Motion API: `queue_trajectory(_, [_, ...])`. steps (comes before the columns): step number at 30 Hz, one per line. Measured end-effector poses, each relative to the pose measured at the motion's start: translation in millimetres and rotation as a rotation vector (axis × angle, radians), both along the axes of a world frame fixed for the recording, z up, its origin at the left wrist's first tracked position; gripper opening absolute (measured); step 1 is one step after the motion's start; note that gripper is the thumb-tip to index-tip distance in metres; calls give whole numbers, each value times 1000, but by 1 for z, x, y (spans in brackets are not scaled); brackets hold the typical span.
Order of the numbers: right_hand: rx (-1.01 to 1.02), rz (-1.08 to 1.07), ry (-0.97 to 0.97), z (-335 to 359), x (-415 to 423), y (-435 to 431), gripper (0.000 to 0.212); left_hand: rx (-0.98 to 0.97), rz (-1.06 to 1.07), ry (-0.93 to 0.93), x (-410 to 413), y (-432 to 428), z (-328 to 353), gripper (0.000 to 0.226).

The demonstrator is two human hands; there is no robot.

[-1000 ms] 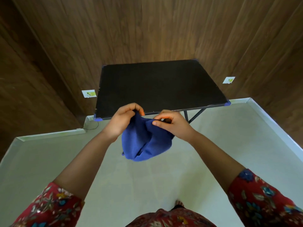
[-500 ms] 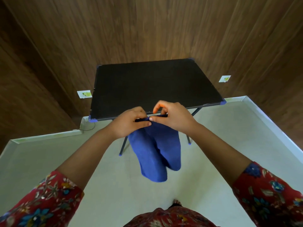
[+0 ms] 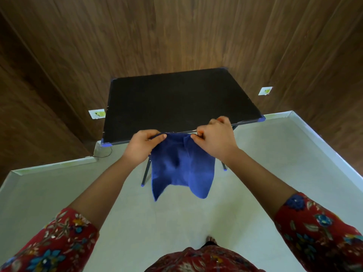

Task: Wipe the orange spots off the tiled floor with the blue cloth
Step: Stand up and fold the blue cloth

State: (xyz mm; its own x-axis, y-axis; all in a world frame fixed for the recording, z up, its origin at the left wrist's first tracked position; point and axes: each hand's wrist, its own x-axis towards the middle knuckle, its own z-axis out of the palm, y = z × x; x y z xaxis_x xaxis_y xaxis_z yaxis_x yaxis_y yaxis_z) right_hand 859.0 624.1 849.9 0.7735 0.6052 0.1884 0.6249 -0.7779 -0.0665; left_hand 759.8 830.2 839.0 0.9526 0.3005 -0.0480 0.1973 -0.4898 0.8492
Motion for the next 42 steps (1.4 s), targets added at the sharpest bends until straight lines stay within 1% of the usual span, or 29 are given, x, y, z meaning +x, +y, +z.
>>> queue_trajectory(1, [119, -36, 145, -2, -1, 2, 42, -11, 39, -20, 1, -5, 0, 25])
queue_trajectory(3, [412, -140, 574, -3, -3, 9, 40, -92, 101, -36, 1, -14, 0, 23])
queue_trajectory(4, [537, -181, 747, -4, -4, 14, 35, -129, 116, -30, 1, -18, 1, 24])
queue_trajectory(5, [619, -215, 853, -3, -6, 18, 29, -157, 117, -23, 0, -23, 1, 27])
queue_trajectory(6, [664, -234, 907, -2, -9, 22, 26, -172, 109, -10, -1, -29, 2, 30])
queue_trajectory(8, [685, -239, 902, 2, -12, 27, 32, -234, 77, -7, -4, -39, 5, 32])
queue_trajectory(10, [671, -226, 864, 10, -13, 31, 39, -335, 45, -15, -8, -50, 13, 28])
queue_trajectory(11, [688, -222, 902, 13, -14, 33, 37, -360, 28, -25, -10, -54, 17, 22])
queue_trajectory(13, [805, -213, 1124, 19, -15, 35, 28, -265, -12, -26, -12, -58, 24, 8])
queue_trajectory(16, [1017, -161, 1428, 24, -16, 31, 30, 1, -30, -16, -12, -51, 24, 45])
queue_trajectory(18, [1144, -87, 1574, 26, -15, 24, 25, 98, -43, -38, -12, -44, 22, 51])
queue_trajectory(19, [1161, -41, 1601, 27, -16, 20, 24, 102, -50, -52, -13, -40, 22, 46])
queue_trajectory(20, [1143, -5, 1562, 25, -17, 18, 26, 29, -53, -68, -15, -37, 23, 37])
queue_trajectory(21, [1095, 31, 1443, 22, -17, 15, 29, -99, -48, -83, -16, -34, 24, 28])
queue_trajectory(23, [972, 129, 1020, 14, -16, 11, 40, -297, -13, -97, -18, -26, 27, 29])
queue_trajectory(25, [777, 321, 568, 2, -12, 9, 51, -345, -43, -84, -20, -19, 30, 35])
queue_trajectory(26, [651, 404, 391, -4, -10, 10, 51, -337, -78, -77, -20, -17, 30, 35])
queue_trajectory(27, [550, 439, 259, -8, -9, 13, 47, -324, -107, -71, -21, -17, 32, 34])
queue_trajectory(28, [507, 441, 181, -10, -7, 14, 41, -318, -124, -63, -21, -16, 32, 31])
queue_trajectory(29, [518, 433, 154, -9, -4, 15, 35, -325, -125, -55, -22, -14, 33, 28])
queue_trajectory(30, [554, 432, 184, -7, -2, 16, 28, -335, -113, -54, -22, -12, 33, 26])
queue_trajectory(31, [587, 441, 281, -3, -2, 16, 24, -321, -106, -57, -23, -8, 33, 27])
queue_trajectory(32, [604, 455, 426, 1, -1, 17, 24, -256, -114, -71, -24, -4, 36, 29])
queue_trajectory(34, [608, 452, 711, 9, -1, 16, 31, -31, -200, -106, -27, 2, 41, 28])
queue_trajectory(35, [604, 424, 772, 12, -2, 17, 33, 75, -252, -120, -29, 5, 43, 25])
queue_trajectory(37, [562, 351, 806, 18, -5, 20, 32, 216, -296, -166, -34, 5, 48, 19])
queue_trajectory(40, [384, 360, 876, 23, -11, 27, 45, 272, -280, -234, -35, 1, 47, 18])
queue_trajectory(41, [337, 379, 879, 22, -12, 29, 38, 240, -267, -235, -34, -1, 45, 18])
queue_trajectory(42, [310, 385, 879, 22, -15, 32, 23, 188, -239, -248, -35, -3, 41, 19])
